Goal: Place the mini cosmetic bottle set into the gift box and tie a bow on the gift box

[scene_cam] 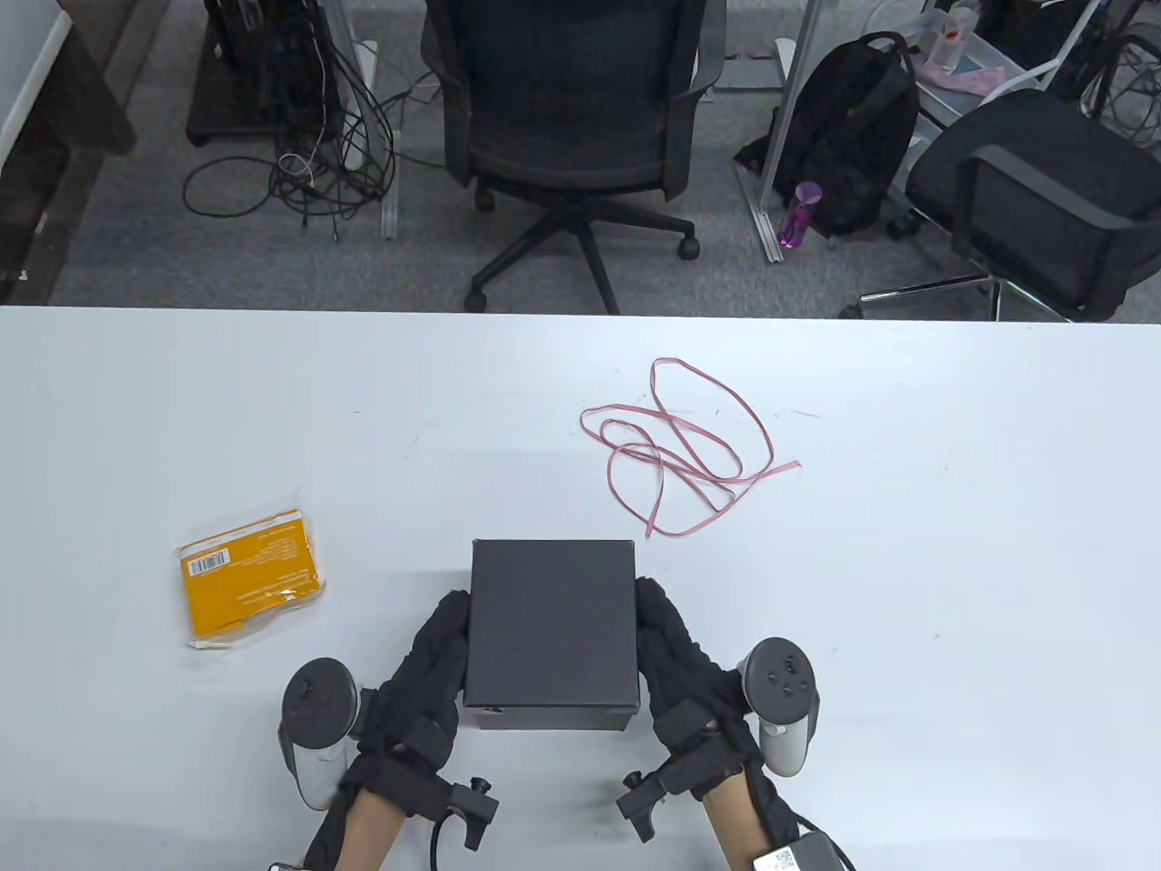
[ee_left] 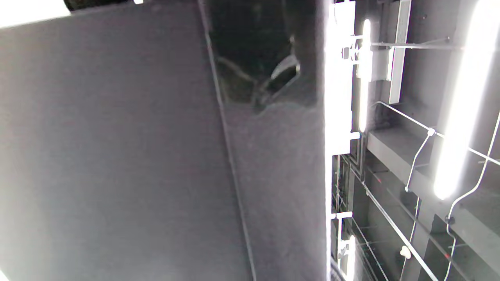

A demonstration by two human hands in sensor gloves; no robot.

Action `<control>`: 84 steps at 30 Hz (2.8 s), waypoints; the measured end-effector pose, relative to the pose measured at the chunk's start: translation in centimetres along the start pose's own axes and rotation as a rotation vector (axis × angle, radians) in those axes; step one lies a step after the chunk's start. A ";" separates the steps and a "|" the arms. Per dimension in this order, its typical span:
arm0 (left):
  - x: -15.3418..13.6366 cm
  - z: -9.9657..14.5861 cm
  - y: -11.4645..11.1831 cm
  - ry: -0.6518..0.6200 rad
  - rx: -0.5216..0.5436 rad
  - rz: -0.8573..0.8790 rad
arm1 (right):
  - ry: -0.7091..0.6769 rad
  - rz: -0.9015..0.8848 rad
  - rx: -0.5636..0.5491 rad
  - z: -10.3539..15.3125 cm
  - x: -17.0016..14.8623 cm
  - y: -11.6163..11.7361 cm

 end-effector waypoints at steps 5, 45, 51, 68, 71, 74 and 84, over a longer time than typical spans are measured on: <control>0.1 -0.1 -0.1 -0.009 -0.043 -0.039 | -0.002 0.030 0.009 -0.1 0.2 0.1; 10.4 1.3 1.6 -0.422 0.128 -0.059 | -0.256 -0.059 -0.069 0.7 10.9 -0.8; 10.1 0.8 1.4 -0.434 0.098 -0.022 | -0.232 -0.507 0.157 -0.3 8.8 -0.4; 9.0 0.2 1.2 -0.427 0.031 -0.060 | -0.402 -0.747 0.320 0.6 10.6 -1.5; 8.8 0.1 1.8 -0.421 0.060 -0.039 | -0.432 -0.619 0.235 1.1 11.3 -3.3; 8.6 0.0 2.2 -0.419 0.091 -0.073 | -0.436 -0.438 0.054 1.9 11.9 -5.7; 8.1 -0.3 2.6 -0.395 0.117 -0.101 | -0.191 0.330 -0.476 3.2 10.3 -12.3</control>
Point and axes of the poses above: the tracker on the back of each hand, its own x axis roughly to the thumb side, its own z axis roughly from the fingertips to the wrist, y = z × x, the point moved 2 cm from there along -z, roughly from the wrist to the fingertips, and after that the axes turned 1 degree about -z, right-handed, at the moved point
